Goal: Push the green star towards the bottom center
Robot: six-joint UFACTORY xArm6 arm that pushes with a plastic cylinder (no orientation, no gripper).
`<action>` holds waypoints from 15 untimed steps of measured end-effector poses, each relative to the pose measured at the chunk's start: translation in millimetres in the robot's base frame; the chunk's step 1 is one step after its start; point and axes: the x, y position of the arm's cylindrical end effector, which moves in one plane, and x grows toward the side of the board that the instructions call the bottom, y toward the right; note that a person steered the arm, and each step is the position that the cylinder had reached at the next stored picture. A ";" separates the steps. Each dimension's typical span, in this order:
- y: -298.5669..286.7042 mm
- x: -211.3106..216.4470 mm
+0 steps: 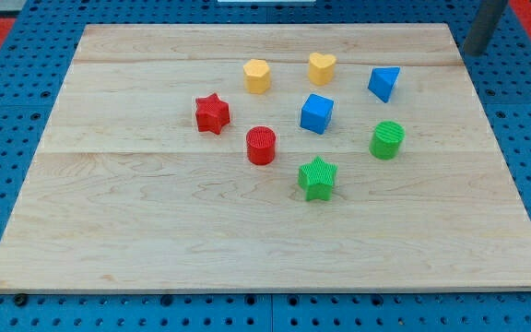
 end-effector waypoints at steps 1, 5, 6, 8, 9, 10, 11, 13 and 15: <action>-22.7 49.3; -168.8 190.4; -203.1 192.8; -247.8 204.6; -261.1 223.4; -275.5 225.2; -265.0 232.8; -260.1 268.7; -237.0 295.3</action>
